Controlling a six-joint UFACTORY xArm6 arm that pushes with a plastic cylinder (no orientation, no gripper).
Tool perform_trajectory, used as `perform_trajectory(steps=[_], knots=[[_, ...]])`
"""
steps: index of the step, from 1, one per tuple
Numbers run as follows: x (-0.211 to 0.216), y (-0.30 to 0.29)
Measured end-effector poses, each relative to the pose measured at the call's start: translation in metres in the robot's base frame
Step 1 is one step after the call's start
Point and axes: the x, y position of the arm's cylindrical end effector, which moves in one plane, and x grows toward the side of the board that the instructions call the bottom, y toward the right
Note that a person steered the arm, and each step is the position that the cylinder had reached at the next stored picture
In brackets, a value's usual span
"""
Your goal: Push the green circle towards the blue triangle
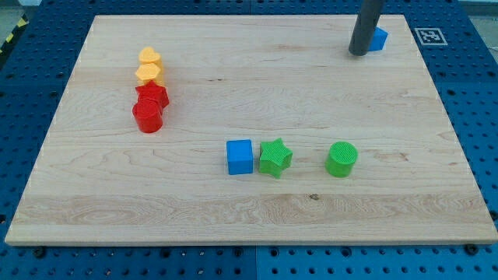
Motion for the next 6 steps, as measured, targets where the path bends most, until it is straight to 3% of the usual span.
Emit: perform_trajectory(steps=[2, 3, 4, 6], knots=[[-0.011, 0.016], [0.009, -0.003], [0.075, 0.001], [0.265, 0.022]])
